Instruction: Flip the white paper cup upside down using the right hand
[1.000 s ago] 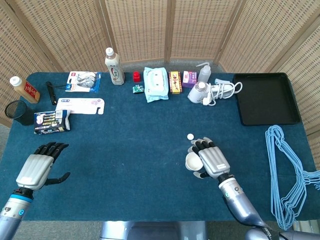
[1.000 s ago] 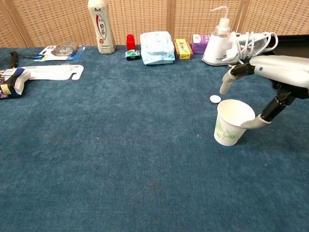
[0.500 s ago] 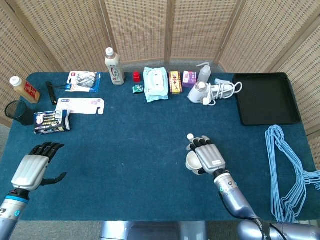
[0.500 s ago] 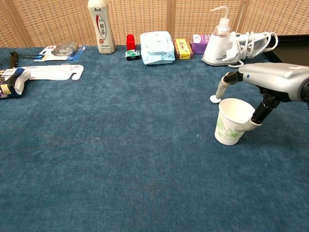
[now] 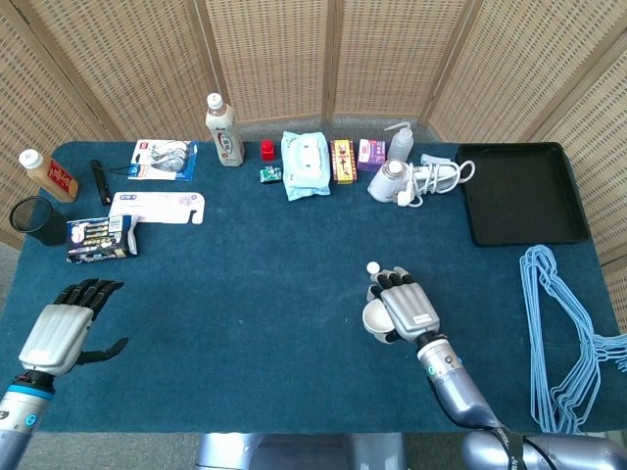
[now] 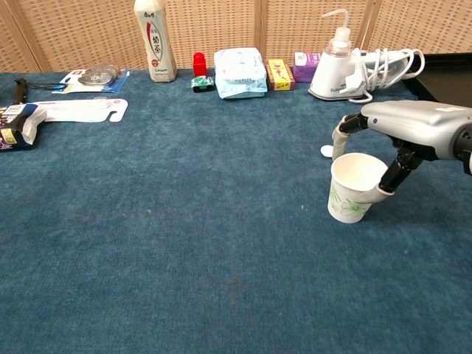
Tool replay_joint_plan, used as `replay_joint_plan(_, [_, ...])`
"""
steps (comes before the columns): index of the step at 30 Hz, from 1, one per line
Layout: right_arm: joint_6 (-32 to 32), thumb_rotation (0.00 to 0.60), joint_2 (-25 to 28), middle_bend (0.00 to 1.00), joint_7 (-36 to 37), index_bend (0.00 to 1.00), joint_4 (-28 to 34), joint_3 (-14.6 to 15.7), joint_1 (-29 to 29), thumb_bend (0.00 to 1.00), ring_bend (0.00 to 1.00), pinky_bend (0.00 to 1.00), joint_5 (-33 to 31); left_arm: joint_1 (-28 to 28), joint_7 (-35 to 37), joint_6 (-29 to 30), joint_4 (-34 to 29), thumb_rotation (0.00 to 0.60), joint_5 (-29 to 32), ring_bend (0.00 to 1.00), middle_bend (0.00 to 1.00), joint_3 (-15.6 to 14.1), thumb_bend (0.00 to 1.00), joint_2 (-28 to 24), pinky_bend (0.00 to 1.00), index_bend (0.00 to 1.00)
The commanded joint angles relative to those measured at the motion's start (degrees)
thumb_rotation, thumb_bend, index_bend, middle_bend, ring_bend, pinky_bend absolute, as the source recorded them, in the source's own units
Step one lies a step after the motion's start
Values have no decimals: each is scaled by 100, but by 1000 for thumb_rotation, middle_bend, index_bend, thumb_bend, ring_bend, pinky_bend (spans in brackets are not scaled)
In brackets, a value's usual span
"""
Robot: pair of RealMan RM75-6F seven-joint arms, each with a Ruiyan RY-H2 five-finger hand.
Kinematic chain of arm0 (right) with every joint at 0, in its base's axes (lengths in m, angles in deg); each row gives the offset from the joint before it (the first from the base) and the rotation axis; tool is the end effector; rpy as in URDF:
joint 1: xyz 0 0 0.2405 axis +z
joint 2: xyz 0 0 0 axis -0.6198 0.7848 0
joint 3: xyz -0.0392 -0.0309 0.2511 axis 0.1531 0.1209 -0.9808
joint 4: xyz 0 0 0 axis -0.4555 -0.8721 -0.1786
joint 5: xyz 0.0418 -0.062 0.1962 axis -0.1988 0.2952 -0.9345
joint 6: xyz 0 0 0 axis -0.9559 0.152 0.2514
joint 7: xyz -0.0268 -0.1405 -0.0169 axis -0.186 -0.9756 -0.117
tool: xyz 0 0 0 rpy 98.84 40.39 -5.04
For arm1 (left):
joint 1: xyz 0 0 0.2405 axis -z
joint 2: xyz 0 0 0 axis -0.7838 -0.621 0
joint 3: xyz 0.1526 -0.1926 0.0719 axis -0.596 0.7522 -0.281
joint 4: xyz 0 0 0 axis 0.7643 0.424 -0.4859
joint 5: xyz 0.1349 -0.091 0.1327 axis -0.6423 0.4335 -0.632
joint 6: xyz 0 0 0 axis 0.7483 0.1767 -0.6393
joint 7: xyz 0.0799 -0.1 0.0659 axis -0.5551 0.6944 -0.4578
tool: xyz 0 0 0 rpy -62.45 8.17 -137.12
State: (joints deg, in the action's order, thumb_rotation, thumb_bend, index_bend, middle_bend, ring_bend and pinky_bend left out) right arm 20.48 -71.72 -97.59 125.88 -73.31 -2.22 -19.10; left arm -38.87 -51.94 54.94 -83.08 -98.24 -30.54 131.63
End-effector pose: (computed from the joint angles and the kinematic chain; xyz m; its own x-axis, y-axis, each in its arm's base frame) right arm -0.1552 -0.2852 0.0019 0.4540 -0.3402 0.8235 -0.8826 -0.2981 0.3635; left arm -0.2496 0.1961 0.1348 0.4856 0.2093 0.8488 0.8740 -0.1362 -0.4665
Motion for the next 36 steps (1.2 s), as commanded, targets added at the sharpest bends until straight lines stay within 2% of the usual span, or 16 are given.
replay_joint_plan(1, [-36, 565, -33, 211, 78, 411, -40, -3, 0, 232, 166, 91, 50, -20, 27, 37, 2, 331, -23, 120, 180, -5, 249, -21, 163, 118])
replay_joint_plan(5, [-78, 566, -38, 226, 225, 436, -78, -33, -9, 234, 183, 96, 126, -37, 56, 66, 3, 327, -51, 120, 181, -14, 248, -48, 162, 119])
replay_joint_plan(8, [-13, 565, 1, 230, 600, 439, -26, -158, -36, 234, 186, 97, 60, -52, 80, 101, 0, 332, -75, 120, 181, -15, 249, -65, 162, 119])
replay_joint_plan(16, [436, 559, 204, 233, 2204, 439, -64, -669, -132, 235, 186, 96, -169, -92, 109, 166, -28, 333, -119, 120, 181, -27, 249, -120, 163, 118])
replay_joint_plan(23, [758, 558, 39, 233, 3501, 432, -539, -836, -364, 234, 185, 96, -469, -110, 75, 196, -65, 329, -170, 120, 181, -41, 248, -123, 163, 118])
replay_joint_plan(29, [1050, 553, -60, 230, 4309, 401, -1028, -843, -550, 235, 181, 96, -461, -106, 40, 197, -90, 330, -174, 120, 181, -33, 249, -121, 163, 119])
replay_joint_plan(36, [1105, 554, 36, 167, 4376, 234, -1458, -558, -686, 235, 136, 82, 11, -96, 6, 172, -105, 325, -166, 120, 181, -33, 249, -112, 162, 118])
